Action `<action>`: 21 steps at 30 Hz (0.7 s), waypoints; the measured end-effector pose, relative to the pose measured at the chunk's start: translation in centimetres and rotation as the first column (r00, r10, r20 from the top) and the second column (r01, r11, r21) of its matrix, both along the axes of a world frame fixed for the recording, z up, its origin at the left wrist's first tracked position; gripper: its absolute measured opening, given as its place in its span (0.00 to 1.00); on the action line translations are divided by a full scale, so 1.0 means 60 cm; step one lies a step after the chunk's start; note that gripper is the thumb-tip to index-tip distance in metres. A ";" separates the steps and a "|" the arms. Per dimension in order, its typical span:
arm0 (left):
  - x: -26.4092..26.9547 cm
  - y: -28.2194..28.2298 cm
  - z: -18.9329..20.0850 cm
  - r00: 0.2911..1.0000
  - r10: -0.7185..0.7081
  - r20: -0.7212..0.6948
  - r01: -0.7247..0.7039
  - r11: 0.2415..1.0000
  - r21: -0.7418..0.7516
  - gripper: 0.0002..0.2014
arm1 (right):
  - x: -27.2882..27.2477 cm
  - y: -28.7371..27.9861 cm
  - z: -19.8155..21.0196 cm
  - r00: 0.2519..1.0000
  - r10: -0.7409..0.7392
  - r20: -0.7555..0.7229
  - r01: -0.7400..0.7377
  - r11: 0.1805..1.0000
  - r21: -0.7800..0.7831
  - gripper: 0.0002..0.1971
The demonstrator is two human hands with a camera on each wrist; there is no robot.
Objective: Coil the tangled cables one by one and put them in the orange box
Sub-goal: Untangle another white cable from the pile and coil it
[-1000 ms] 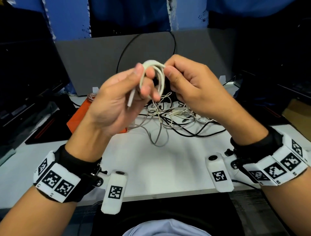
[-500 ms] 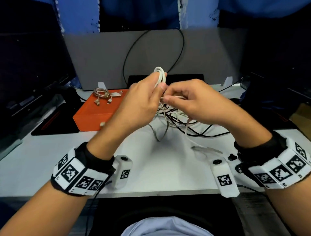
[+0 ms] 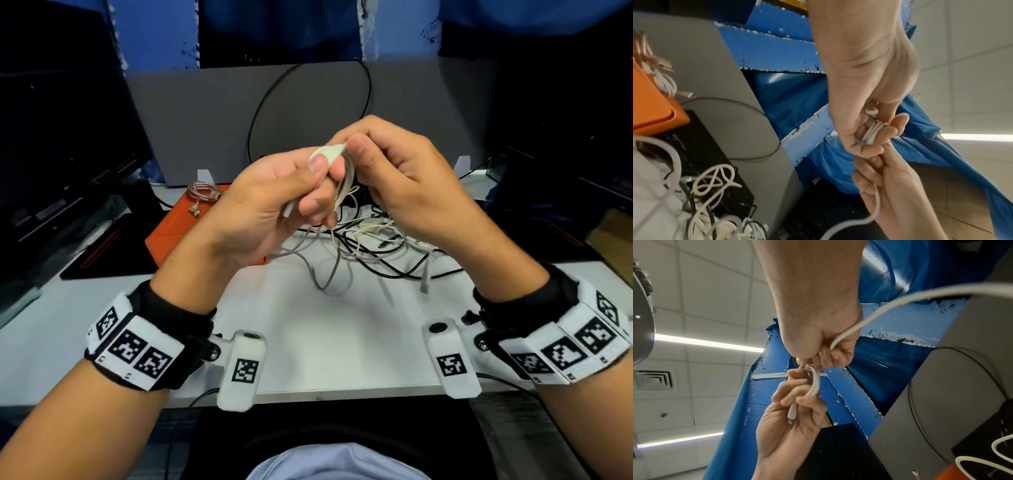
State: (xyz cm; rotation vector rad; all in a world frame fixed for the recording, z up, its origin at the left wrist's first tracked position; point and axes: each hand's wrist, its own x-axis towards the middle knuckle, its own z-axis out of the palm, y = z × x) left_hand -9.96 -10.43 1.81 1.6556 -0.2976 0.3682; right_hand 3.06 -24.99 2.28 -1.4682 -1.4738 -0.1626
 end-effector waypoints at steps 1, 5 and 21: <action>0.000 -0.003 0.000 0.999 -0.030 0.015 0.031 0.997 -0.068 0.13 | 0.000 0.000 -0.001 0.999 0.029 -0.030 -0.030 0.999 -0.017 0.13; 0.002 -0.004 0.005 0.993 -0.095 0.065 0.111 0.945 -0.309 0.14 | 0.006 0.004 -0.007 0.993 0.052 -0.108 -0.067 0.987 -0.147 0.16; 0.020 0.013 -0.011 0.829 0.511 0.227 -0.549 0.821 0.156 0.11 | -0.018 0.013 -0.025 0.964 0.071 0.258 0.073 0.858 -0.508 0.21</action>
